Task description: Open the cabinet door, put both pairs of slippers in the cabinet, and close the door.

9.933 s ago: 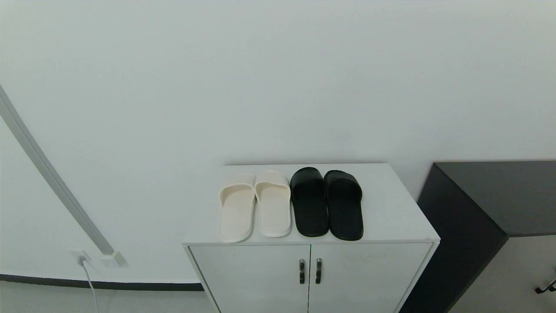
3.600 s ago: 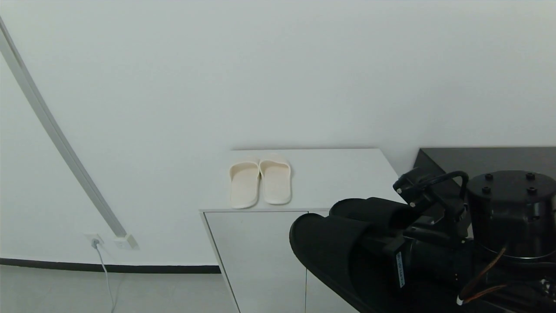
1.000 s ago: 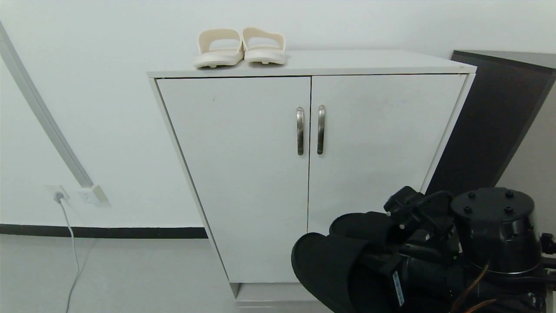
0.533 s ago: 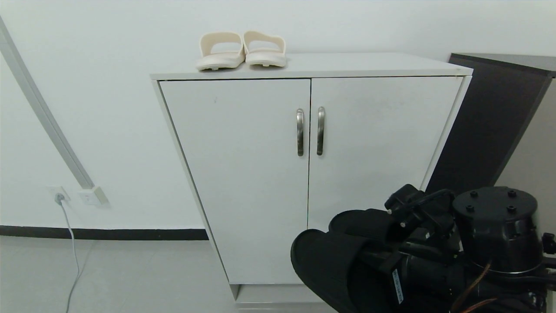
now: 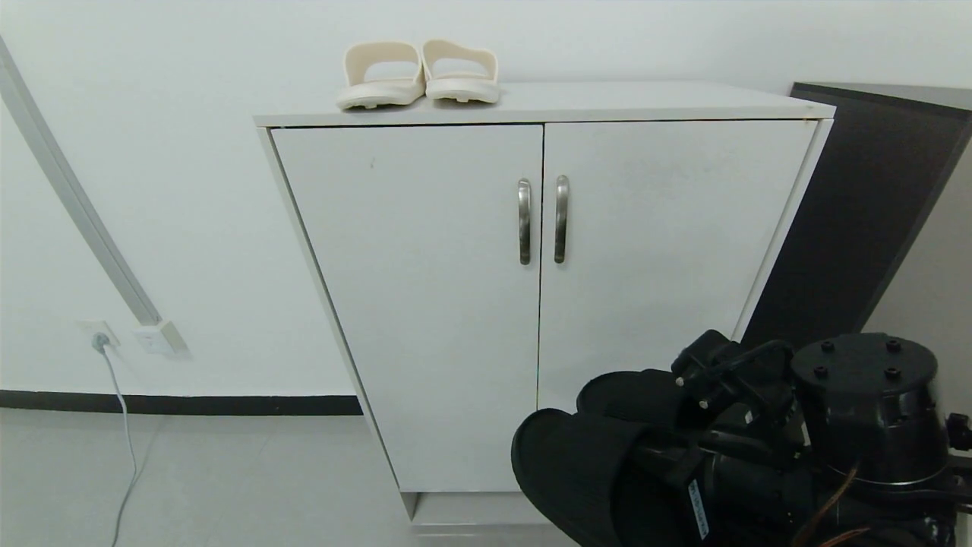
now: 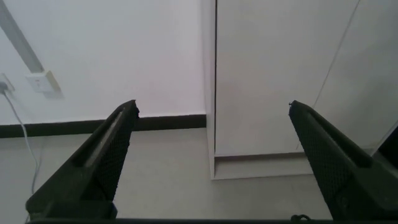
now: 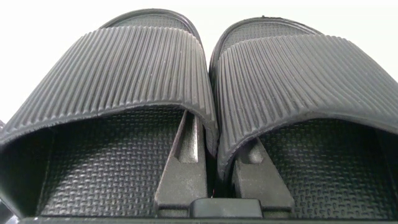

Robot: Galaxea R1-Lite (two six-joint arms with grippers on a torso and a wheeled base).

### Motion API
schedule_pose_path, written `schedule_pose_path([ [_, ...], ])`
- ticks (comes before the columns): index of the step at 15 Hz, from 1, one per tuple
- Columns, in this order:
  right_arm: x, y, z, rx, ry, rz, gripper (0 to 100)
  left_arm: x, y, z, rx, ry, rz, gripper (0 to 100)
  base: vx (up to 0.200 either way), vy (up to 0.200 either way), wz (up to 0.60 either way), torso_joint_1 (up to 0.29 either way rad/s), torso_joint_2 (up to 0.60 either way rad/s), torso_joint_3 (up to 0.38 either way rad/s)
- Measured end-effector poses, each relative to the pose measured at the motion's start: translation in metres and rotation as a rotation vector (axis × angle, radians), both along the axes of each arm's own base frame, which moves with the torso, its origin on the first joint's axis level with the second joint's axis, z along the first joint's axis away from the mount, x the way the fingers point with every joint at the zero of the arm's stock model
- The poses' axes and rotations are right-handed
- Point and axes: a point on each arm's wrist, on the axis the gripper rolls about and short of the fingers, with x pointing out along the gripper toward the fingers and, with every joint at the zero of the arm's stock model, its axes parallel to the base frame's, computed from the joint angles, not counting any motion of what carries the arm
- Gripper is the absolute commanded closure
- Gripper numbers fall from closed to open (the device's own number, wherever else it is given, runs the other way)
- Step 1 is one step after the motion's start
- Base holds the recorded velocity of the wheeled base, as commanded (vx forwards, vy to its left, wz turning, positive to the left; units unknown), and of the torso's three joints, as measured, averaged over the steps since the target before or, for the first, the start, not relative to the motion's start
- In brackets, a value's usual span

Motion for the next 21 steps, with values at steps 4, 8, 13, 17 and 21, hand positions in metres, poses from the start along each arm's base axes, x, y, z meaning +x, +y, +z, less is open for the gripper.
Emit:
schedule_pose_path([
  [4,0.0,0.0,-0.002,-0.006,0.003,0.003,100,-0.001,-0.001,0.042,-0.064,-0.057,-0.057,0,0.0,0.0,0.0,0.0,0.0,0.0],
  [8,0.001,0.001,-0.004,0.003,-0.006,0.002,100,0.021,-0.006,0.086,-0.095,-0.005,-0.258,0,0.0,0.0,0.0,0.0,0.0,0.0],
  [13,0.0,0.002,-0.006,-0.002,-0.003,0.009,100,0.081,-0.014,0.115,-0.075,0.023,-0.451,0,0.0,0.0,0.0,0.0,0.0,0.0],
  [17,-0.001,0.004,-0.008,-0.007,0.001,0.013,100,0.133,-0.045,0.142,-0.087,0.059,-0.664,0,0.0,0.0,0.0,0.0,0.0,0.0],
  [21,-0.001,0.008,-0.01,-0.028,-0.01,0.025,100,0.171,-0.095,0.166,-0.139,0.104,-0.825,0,0.0,0.0,0.0,0.0,0.0,0.0],
])
